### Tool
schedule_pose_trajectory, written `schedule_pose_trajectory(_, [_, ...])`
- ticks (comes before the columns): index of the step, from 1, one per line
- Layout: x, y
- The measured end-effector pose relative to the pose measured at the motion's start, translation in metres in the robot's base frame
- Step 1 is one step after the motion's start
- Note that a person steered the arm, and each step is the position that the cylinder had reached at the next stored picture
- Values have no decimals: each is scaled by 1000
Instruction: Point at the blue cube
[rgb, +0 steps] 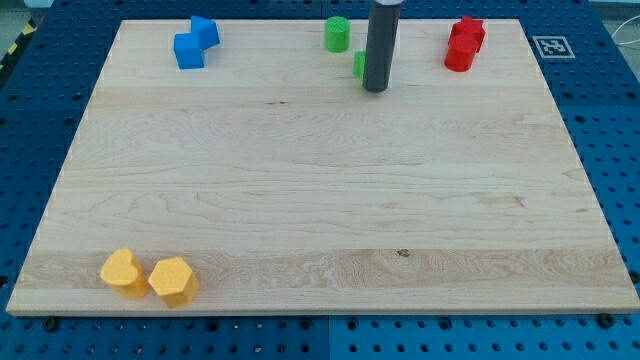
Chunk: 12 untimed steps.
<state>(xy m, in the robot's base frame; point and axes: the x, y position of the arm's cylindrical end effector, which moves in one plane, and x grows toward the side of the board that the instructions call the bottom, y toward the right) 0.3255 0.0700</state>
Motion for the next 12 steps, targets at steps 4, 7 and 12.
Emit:
schedule_pose_trajectory(4, [-31, -22])
schedule_pose_trajectory(7, [4, -22])
schedule_pose_trajectory(12, [60, -131])
